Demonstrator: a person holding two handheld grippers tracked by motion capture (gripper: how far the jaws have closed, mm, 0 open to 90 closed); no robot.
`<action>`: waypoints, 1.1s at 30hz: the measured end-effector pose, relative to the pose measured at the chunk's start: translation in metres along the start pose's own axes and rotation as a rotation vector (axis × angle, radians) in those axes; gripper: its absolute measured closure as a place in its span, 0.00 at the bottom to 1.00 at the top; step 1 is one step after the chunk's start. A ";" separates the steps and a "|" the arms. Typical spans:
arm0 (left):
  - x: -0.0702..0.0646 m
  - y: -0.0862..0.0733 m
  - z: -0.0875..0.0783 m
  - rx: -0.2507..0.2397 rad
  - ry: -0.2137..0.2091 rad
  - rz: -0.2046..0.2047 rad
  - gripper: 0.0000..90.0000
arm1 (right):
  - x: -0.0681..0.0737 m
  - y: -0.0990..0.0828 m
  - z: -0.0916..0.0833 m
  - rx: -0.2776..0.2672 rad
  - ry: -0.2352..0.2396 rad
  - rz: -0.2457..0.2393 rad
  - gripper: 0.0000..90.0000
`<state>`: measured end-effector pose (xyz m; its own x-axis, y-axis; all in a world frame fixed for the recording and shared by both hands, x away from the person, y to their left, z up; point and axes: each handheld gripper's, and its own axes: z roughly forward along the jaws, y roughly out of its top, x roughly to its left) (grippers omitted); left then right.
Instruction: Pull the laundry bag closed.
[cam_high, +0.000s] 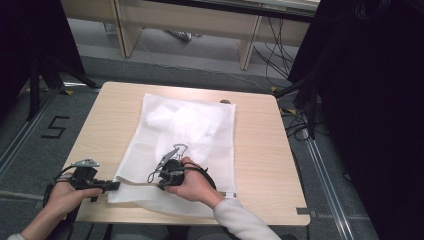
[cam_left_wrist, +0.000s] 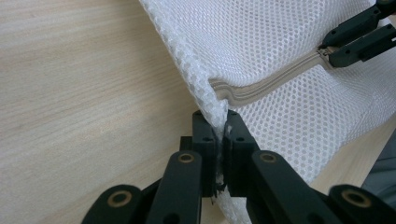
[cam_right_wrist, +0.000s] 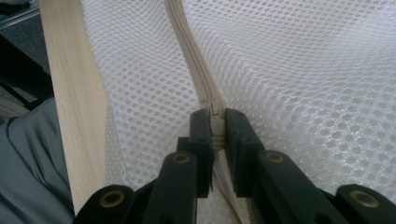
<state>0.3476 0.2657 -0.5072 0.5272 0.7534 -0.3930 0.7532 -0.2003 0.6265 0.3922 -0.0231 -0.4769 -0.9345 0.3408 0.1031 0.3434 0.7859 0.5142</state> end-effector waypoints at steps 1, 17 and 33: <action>0.000 0.000 0.000 0.000 0.000 0.000 0.94 | 0.000 0.000 0.000 0.000 -0.002 0.001 0.92; 0.000 0.000 0.000 0.001 0.002 -0.002 0.94 | -0.001 -0.002 -0.004 -0.004 -0.003 0.004 0.92; 0.000 0.000 0.000 0.002 0.005 -0.005 0.94 | -0.002 -0.004 -0.007 0.000 -0.004 0.012 0.92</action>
<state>0.3477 0.2660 -0.5075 0.5213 0.7575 -0.3930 0.7566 -0.1974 0.6234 0.3918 -0.0306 -0.4736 -0.9298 0.3524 0.1062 0.3549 0.7819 0.5125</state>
